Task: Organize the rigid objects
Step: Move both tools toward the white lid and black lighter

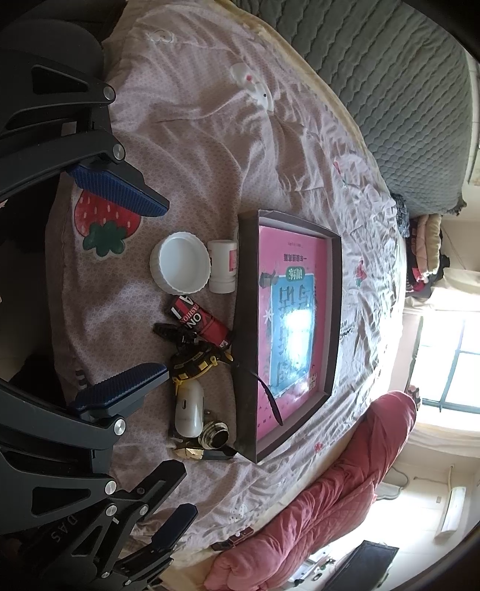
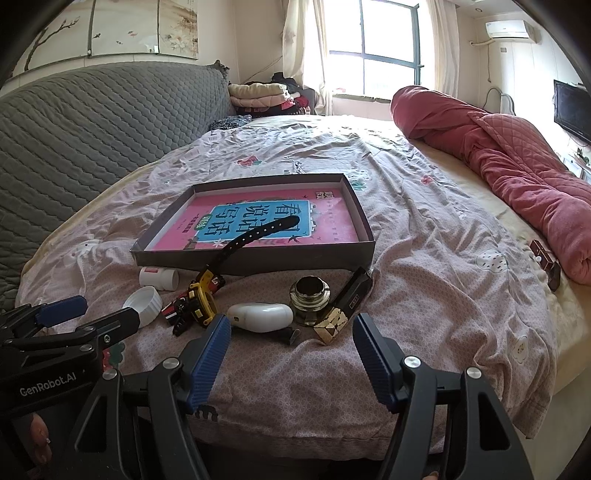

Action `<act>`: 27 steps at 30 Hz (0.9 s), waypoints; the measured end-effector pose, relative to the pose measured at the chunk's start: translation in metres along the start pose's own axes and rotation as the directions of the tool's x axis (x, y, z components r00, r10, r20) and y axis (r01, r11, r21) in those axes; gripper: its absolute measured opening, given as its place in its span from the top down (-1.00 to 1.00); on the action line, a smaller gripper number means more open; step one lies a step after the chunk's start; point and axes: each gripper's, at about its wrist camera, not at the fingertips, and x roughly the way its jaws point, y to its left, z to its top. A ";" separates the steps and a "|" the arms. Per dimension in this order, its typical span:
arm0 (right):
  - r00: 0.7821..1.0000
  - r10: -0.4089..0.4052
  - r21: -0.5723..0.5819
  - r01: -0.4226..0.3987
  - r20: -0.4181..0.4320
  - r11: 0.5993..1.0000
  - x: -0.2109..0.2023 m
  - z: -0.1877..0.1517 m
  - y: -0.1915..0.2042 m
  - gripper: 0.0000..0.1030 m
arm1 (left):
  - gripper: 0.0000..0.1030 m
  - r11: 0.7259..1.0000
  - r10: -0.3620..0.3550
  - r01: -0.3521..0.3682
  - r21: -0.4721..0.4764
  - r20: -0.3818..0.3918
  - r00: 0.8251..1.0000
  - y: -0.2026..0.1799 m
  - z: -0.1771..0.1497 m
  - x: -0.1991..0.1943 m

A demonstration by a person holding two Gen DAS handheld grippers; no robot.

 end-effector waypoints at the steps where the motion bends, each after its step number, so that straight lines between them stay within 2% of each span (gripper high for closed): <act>1: 1.000 0.000 0.000 0.000 -0.001 1.000 0.000 0.000 0.000 -0.32 | -0.60 1.000 -0.006 0.006 -0.005 -0.010 1.000 0.000 0.000 0.000; 7: 1.000 0.000 -0.001 0.000 0.003 1.000 0.000 0.000 0.001 -0.32 | -0.60 1.000 -0.003 0.003 -0.004 -0.007 1.000 0.000 0.000 0.000; 17: 1.000 0.002 -0.001 -0.002 0.005 1.000 0.000 0.001 0.001 -0.32 | -0.60 0.998 -0.033 0.029 -0.063 -0.060 0.998 0.016 0.003 0.006; 22: 1.000 0.004 0.007 -0.004 0.007 1.000 0.001 0.002 0.000 -0.32 | -0.60 0.999 0.010 -0.013 -0.047 -0.051 0.999 0.023 0.004 0.010; 27: 1.000 0.011 0.025 -0.011 0.008 1.000 0.002 0.003 -0.006 -0.32 | -0.60 0.997 -0.001 -0.003 -0.082 -0.051 0.999 0.031 0.005 0.016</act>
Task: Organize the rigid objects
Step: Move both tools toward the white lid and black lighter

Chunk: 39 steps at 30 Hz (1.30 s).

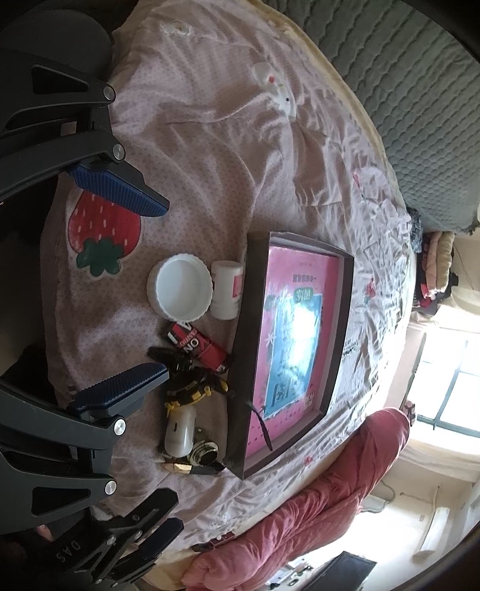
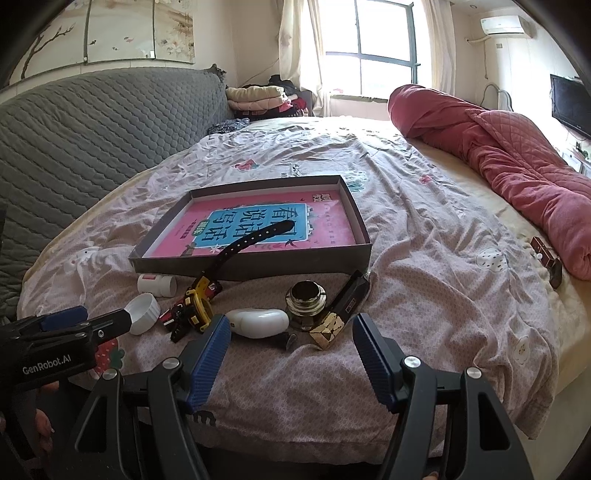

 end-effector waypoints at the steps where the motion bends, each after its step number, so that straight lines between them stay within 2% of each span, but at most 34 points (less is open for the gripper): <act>1: 1.000 0.001 0.004 -0.001 0.001 1.000 0.000 0.000 -0.001 -0.32 | -0.60 1.000 0.001 -0.001 -0.003 0.003 1.000 0.001 0.000 0.001; 12: 1.000 -0.002 0.057 0.003 -0.008 0.998 0.006 0.000 -0.017 -0.32 | -0.60 0.999 0.033 -0.032 0.001 -0.026 0.999 0.006 0.000 0.016; 24: 0.999 -0.015 0.103 0.018 -0.032 0.995 0.017 0.001 -0.030 -0.32 | -0.60 1.000 0.003 -0.003 0.000 -0.030 1.000 0.005 0.003 0.032; 39: 0.987 -0.050 0.157 0.074 -0.153 0.985 0.052 -0.002 -0.048 -0.32 | -0.60 1.000 0.015 -0.015 0.006 -0.045 0.999 0.007 0.006 0.045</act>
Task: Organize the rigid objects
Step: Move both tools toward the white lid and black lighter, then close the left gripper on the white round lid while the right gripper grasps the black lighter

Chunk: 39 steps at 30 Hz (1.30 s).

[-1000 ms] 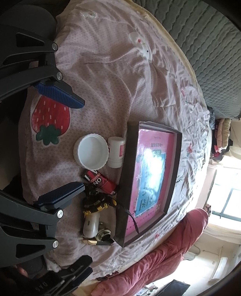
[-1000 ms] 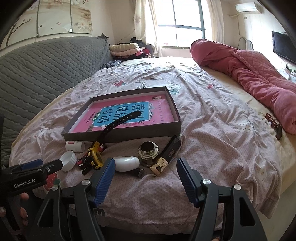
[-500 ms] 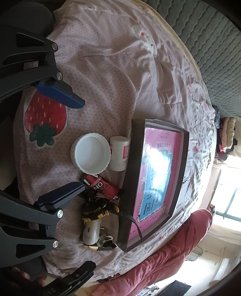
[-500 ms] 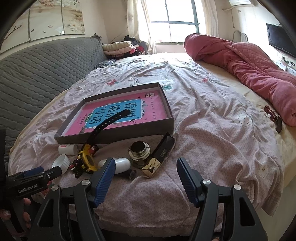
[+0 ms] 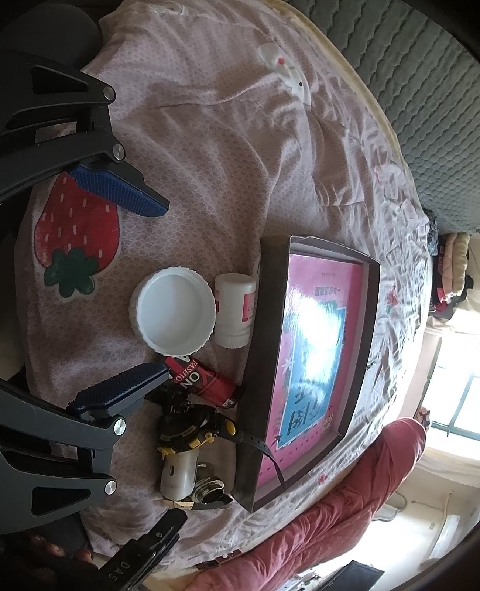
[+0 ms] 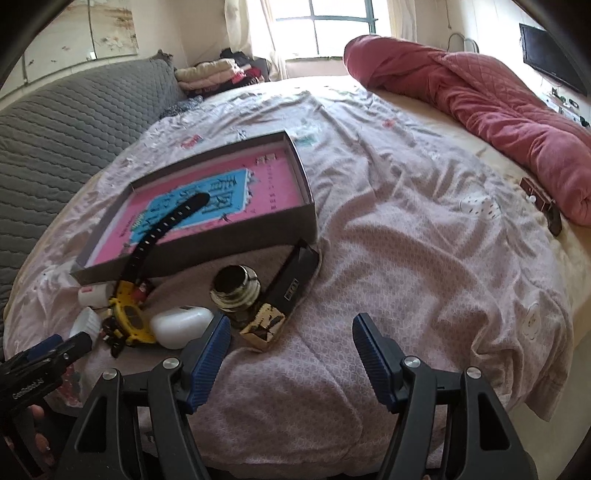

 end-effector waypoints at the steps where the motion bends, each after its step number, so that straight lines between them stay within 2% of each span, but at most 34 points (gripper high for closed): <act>1: 1.000 0.006 -0.004 -0.006 0.005 1.000 0.000 0.000 0.001 -0.32 | -0.60 1.000 -0.001 0.001 0.000 0.000 1.000 0.001 0.000 0.000; 6: 1.000 0.015 -0.044 -0.014 0.021 0.999 0.002 0.001 0.008 -0.32 | -0.60 1.000 0.001 -0.001 0.005 -0.003 1.000 0.001 0.001 0.004; 12: 1.000 -0.027 0.000 0.027 0.006 1.000 0.010 0.006 -0.001 -0.32 | -0.60 1.000 -0.001 0.001 0.014 -0.003 1.000 0.000 0.001 0.008; 23: 0.999 0.013 0.008 -0.013 -0.041 1.000 0.033 0.011 -0.002 -0.27 | -0.60 1.000 0.008 -0.008 0.023 0.013 1.000 -0.002 0.002 0.015; 29: 0.999 0.012 -0.035 -0.014 -0.040 0.999 0.045 0.015 0.005 -0.06 | -0.60 1.000 0.016 -0.017 0.026 0.026 1.000 -0.001 0.004 0.017; 33: 1.000 0.014 -0.085 -0.016 -0.027 0.996 0.048 0.017 0.013 0.23 | -0.59 1.000 0.007 -0.008 0.017 0.034 0.999 0.002 0.006 0.018; 35: 1.000 0.008 -0.106 -0.010 -0.024 0.994 0.049 0.017 0.016 0.25 | -0.55 1.000 0.003 -0.004 0.018 0.038 0.999 0.002 0.006 0.019; 39: 0.999 0.033 -0.078 -0.035 -0.027 0.996 0.049 0.019 0.010 0.31 | -0.31 1.000 -0.008 0.007 0.017 0.044 0.999 0.002 0.008 0.020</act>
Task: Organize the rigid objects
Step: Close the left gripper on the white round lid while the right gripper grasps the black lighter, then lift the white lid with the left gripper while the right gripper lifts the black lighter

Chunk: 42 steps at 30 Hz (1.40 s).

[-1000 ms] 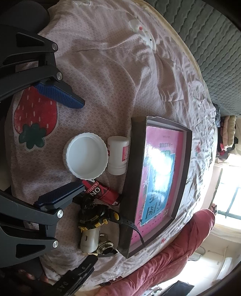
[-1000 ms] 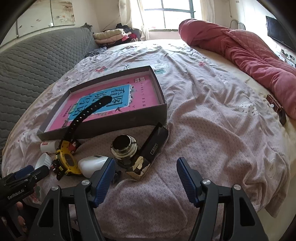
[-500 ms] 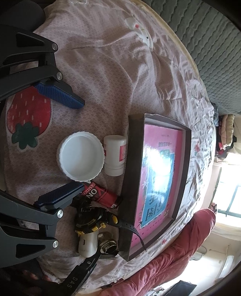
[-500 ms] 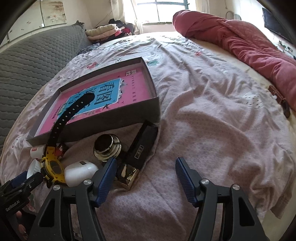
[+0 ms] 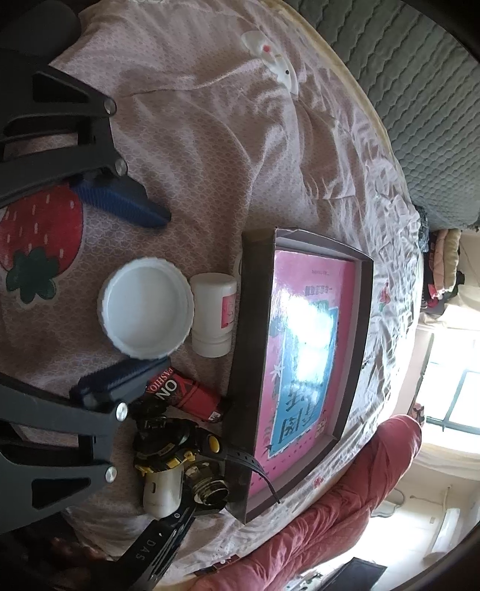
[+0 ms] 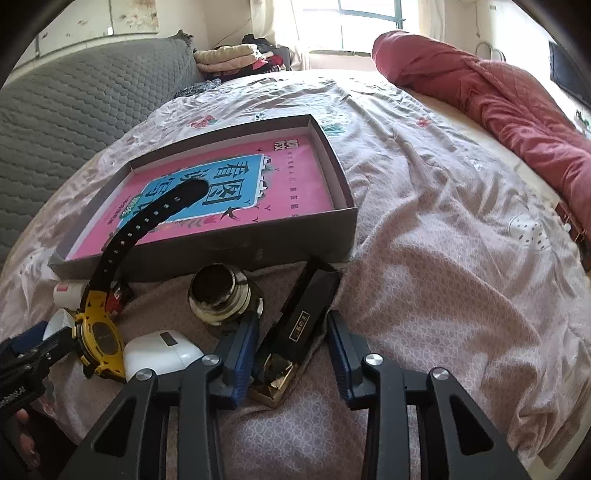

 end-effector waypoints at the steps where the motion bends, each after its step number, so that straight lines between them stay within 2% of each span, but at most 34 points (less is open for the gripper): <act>1: 1.000 0.006 0.001 -0.006 0.003 1.000 -0.001 0.000 -0.001 0.33 | -0.20 1.000 -0.003 0.003 0.001 0.001 1.000 0.000 0.000 0.001; 3: 1.000 0.011 -0.002 -0.011 0.009 1.000 -0.003 0.000 -0.002 0.37 | -0.03 1.000 -0.005 0.005 0.009 -0.003 1.000 -0.002 0.000 0.002; 4: 1.000 0.013 -0.004 -0.013 0.013 1.000 -0.003 0.000 -0.002 0.38 | -0.02 1.000 -0.006 0.006 0.011 -0.004 1.000 -0.002 -0.001 0.002; 7: 1.000 0.021 0.001 -0.021 0.018 1.000 -0.004 0.000 -0.004 0.42 | -0.01 0.999 0.012 -0.012 0.041 0.000 1.000 -0.009 -0.002 0.002; 15: 0.998 0.045 0.020 -0.046 0.048 0.999 -0.013 0.002 -0.012 0.54 | -0.01 0.999 0.001 -0.003 0.050 0.039 0.999 -0.008 0.000 -0.009; 29: 0.996 0.071 0.055 -0.075 0.060 0.996 -0.028 -0.003 -0.022 0.54 | -0.01 0.998 -0.055 0.053 0.021 0.076 0.996 -0.001 0.003 -0.030; 42: 0.985 0.088 0.002 -0.089 0.148 0.996 -0.055 -0.004 -0.011 0.54 | 0.00 0.995 -0.096 0.094 0.020 0.121 0.988 -0.002 0.005 -0.050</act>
